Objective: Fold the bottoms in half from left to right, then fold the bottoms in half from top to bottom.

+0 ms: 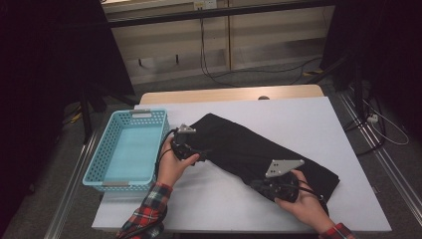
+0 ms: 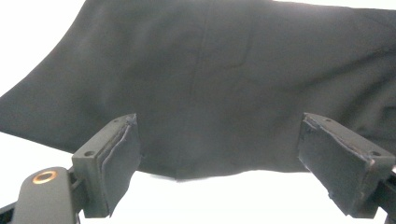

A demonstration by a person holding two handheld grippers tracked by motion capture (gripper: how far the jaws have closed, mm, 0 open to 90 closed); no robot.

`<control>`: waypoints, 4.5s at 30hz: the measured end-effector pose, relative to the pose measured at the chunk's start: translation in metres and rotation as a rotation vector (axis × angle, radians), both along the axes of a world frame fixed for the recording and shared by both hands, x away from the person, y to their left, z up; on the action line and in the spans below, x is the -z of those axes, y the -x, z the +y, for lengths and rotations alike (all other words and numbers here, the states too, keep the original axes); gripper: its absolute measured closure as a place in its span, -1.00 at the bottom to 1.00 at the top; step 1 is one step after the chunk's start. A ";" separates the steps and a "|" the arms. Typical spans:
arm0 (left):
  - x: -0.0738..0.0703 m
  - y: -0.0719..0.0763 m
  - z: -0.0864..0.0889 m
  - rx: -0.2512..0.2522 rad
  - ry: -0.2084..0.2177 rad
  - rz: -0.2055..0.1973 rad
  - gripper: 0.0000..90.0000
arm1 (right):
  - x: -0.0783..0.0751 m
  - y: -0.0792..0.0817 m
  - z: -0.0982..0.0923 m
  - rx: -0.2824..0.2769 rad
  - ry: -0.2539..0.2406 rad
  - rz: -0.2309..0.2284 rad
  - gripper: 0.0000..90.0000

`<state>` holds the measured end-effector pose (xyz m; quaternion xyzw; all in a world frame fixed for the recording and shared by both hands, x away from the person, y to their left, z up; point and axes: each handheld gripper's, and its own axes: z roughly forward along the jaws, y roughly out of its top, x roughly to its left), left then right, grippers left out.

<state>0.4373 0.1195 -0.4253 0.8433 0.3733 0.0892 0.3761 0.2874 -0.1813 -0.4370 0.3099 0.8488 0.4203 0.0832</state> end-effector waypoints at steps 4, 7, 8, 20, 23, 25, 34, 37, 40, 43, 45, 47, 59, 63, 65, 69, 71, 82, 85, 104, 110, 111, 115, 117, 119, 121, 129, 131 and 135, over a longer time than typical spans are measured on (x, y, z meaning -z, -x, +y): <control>0.000 0.000 -0.002 0.000 0.006 0.002 -0.69 | 0.006 0.008 0.009 -0.051 0.044 0.004 0.95; -0.001 0.000 -0.004 0.008 0.002 0.000 -0.69 | 0.005 0.010 0.014 -0.081 0.030 0.005 0.94; 0.000 0.000 -0.005 0.010 0.002 0.000 -0.69 | 0.004 0.010 0.015 -0.076 0.036 -0.007 0.92; -0.001 0.000 -0.007 0.020 0.004 0.004 -0.69 | -0.010 -0.004 -0.037 0.119 -0.019 -0.028 0.22; -0.001 -0.001 -0.006 0.019 0.002 0.001 -0.69 | -0.012 -0.014 -0.067 0.226 -0.018 -0.037 0.26; -0.001 -0.001 -0.006 0.021 -0.002 0.002 -0.69 | -0.010 -0.019 -0.084 0.302 0.016 -0.045 0.32; 0.000 -0.002 -0.008 0.028 -0.002 0.006 -0.69 | 0.004 -0.033 -0.117 0.449 0.113 -0.030 0.57; 0.001 -0.002 -0.009 0.026 -0.004 0.002 -0.69 | 0.010 -0.039 -0.114 0.455 0.150 -0.015 0.62; 0.002 -0.003 -0.010 0.023 0.000 0.007 -0.69 | 0.014 -0.046 -0.113 0.465 0.173 -0.015 0.68; 0.002 -0.003 -0.009 0.026 -0.003 0.007 -0.69 | 0.015 -0.050 -0.113 0.454 0.161 -0.017 0.95; 0.001 -0.004 -0.009 0.019 -0.004 -0.003 -0.69 | 0.014 -0.052 -0.113 0.440 0.168 -0.004 1.00; 0.001 -0.005 -0.007 0.007 0.002 0.000 -0.68 | 0.012 -0.054 -0.114 0.452 0.174 -0.017 1.00; 0.000 -0.007 -0.004 -0.009 -0.008 -0.011 -0.68 | 0.008 -0.059 -0.113 0.438 0.088 -0.026 0.55; 0.001 -0.006 -0.006 -0.003 -0.007 -0.006 -0.68 | 0.017 -0.065 -0.106 0.416 0.128 -0.002 0.83; 0.001 -0.006 -0.005 -0.001 -0.011 -0.006 -0.68 | 0.015 -0.065 -0.104 0.394 0.134 0.014 1.00; 0.002 -0.005 -0.006 0.000 -0.014 -0.003 -0.67 | 0.012 -0.070 -0.104 0.408 0.139 -0.009 1.00; 0.002 -0.005 -0.006 -0.001 -0.013 -0.004 -0.67 | 0.011 -0.073 -0.107 0.415 0.129 -0.014 1.00; -0.001 -0.010 0.001 -0.040 -0.006 -0.005 -0.68 | 0.009 -0.064 -0.112 0.457 0.083 0.000 0.23; -0.004 -0.012 0.004 -0.062 0.000 -0.011 -0.68 | 0.005 -0.053 -0.111 0.431 0.070 -0.009 0.05; -0.009 -0.036 0.008 -0.132 -0.015 -0.006 -0.75 | -0.002 -0.033 -0.120 0.448 -0.004 -0.028 -0.61; -0.005 -0.040 0.010 -0.151 -0.016 0.003 -0.77 | -0.003 -0.032 -0.120 0.452 -0.012 -0.032 -0.62; -0.004 -0.041 0.011 -0.150 -0.022 0.005 -0.77 | -0.004 -0.032 -0.120 0.451 -0.012 -0.033 -0.62; -0.001 -0.044 0.012 -0.164 -0.019 0.013 -0.77 | -0.003 -0.032 -0.120 0.443 -0.008 -0.033 -0.62; 0.000 -0.045 0.013 -0.169 -0.022 0.016 -0.77 | -0.002 -0.032 -0.120 0.444 -0.007 -0.030 -0.62; 0.001 -0.047 0.013 -0.172 -0.019 0.020 -0.77 | -0.002 -0.032 -0.120 0.444 -0.007 -0.028 -0.62; 0.002 -0.048 0.013 -0.173 -0.016 0.025 -0.77 | -0.002 -0.032 -0.120 0.445 -0.009 -0.025 -0.62; 0.006 -0.052 0.014 -0.228 -0.028 -0.015 -0.74 | -0.005 -0.030 -0.114 0.418 -0.017 -0.032 -0.62; 0.008 -0.054 0.013 -0.234 -0.031 -0.009 -0.69 | -0.005 -0.030 -0.112 0.412 -0.018 -0.036 -0.62; 0.014 -0.056 0.013 -0.245 -0.065 0.002 -0.67 | -0.006 -0.029 -0.110 0.401 -0.019 -0.038 -0.62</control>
